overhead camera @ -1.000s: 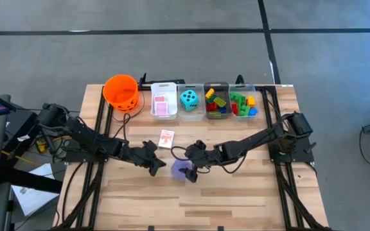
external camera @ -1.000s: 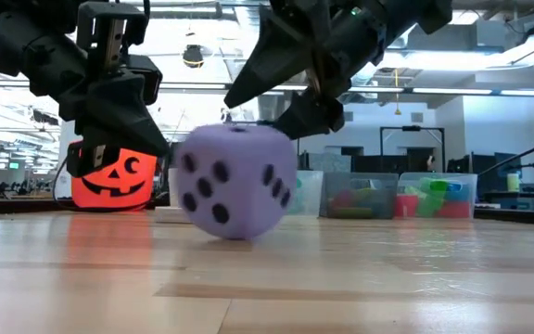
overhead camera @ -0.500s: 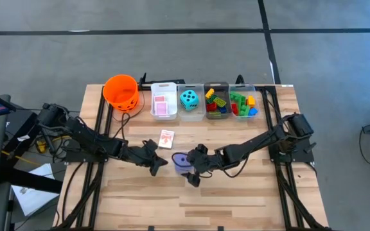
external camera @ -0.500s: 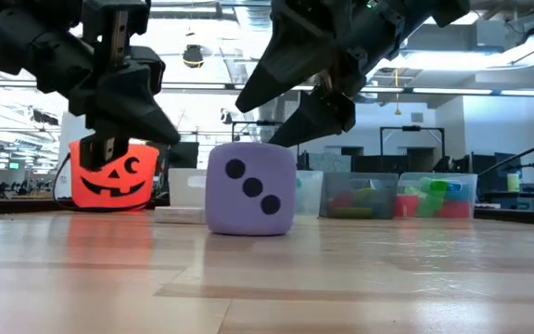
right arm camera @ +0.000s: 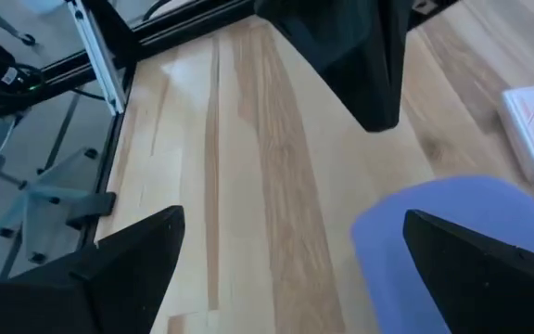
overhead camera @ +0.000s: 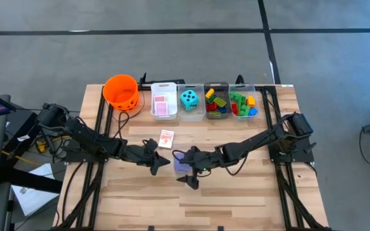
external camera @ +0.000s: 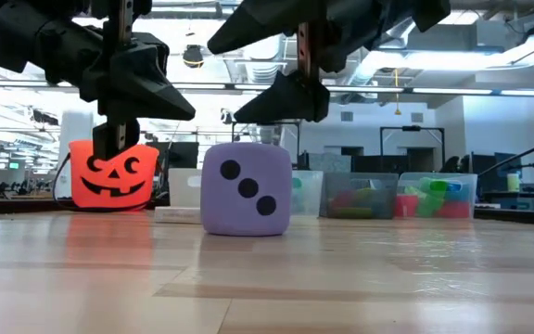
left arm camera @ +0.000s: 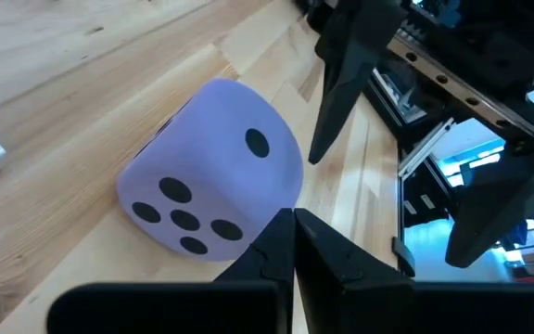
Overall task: Pick & Place Toys
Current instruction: Put the violet dice into the left transparent bin
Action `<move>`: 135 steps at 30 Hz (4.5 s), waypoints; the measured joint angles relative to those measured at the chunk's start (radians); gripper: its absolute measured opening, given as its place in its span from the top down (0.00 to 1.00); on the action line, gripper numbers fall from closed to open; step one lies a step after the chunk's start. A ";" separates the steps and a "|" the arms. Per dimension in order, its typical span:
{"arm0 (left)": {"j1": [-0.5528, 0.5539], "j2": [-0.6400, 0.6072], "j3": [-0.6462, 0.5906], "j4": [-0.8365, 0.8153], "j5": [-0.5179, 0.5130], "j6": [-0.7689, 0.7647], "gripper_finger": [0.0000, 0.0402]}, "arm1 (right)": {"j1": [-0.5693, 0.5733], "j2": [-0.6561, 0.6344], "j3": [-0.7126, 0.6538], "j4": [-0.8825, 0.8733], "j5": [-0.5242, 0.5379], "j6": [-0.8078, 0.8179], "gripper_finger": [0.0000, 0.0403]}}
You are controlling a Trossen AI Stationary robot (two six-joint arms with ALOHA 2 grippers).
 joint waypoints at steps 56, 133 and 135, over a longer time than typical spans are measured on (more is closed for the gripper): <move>0.017 0.000 0.000 0.110 -0.115 0.183 1.00 | 0.152 -0.135 -0.482 0.525 0.450 -0.087 0.01; 0.040 0.217 0.000 0.226 -0.130 0.161 1.00 | 0.051 0.138 -0.282 0.589 0.314 -0.209 0.01; 0.039 0.217 0.000 0.225 -0.137 0.156 1.00 | 0.051 0.138 -0.269 0.555 0.314 -0.190 0.01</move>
